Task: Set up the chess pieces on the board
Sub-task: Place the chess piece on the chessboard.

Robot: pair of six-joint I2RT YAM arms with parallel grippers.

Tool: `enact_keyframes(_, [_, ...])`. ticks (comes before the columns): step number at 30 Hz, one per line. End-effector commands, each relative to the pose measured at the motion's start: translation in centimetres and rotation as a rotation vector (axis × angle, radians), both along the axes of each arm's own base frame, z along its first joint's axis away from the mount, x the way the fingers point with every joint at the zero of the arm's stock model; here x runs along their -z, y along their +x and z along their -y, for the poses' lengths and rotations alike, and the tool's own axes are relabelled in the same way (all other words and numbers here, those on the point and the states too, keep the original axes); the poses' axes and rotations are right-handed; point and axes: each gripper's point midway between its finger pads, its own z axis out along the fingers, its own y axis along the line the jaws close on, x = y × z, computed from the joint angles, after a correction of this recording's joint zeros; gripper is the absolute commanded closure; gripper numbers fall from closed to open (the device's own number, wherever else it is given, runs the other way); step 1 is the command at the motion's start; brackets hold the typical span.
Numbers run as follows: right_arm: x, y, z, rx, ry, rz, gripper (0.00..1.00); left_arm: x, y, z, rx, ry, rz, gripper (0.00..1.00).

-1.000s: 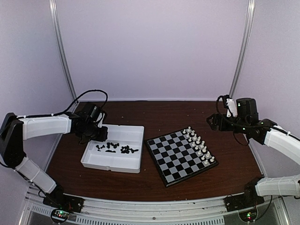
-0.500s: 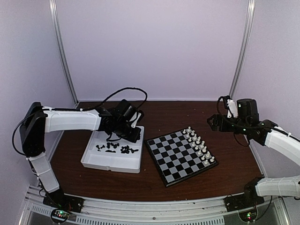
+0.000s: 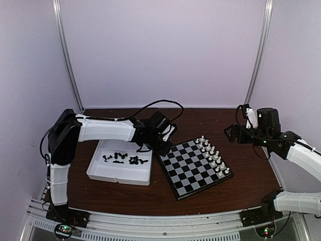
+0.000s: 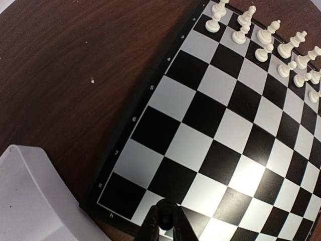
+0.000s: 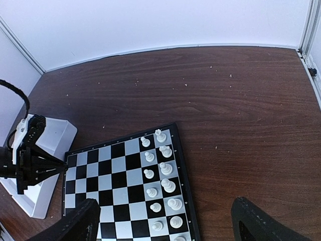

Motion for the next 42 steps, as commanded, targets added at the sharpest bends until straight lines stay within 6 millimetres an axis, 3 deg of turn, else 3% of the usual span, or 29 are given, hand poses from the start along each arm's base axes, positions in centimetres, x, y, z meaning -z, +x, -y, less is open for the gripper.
enact_keyframes(1, [0.6, -0.6, 0.6, 0.018, -0.022, -0.01, 0.06, -0.4, 1.4, 1.3, 0.041, 0.016, 0.052, 0.89])
enact_keyframes(19, [0.7, -0.3, 0.6, 0.019, -0.031, -0.013, 0.06, 2.5, 3.9, 1.3, -0.006, 0.071, 0.055, 0.89])
enact_keyframes(34, [1.0, -0.3, 0.5, 0.017, -0.032, -0.017, 0.06, 3.3, 4.0, 1.3, -0.01, 0.075, 0.04, 0.85])
enact_keyframes(42, [0.9, -0.2, 0.6, 0.018, -0.036, -0.013, 0.06, 2.7, 4.1, 1.2, -0.019, 0.075, 0.044, 0.66])
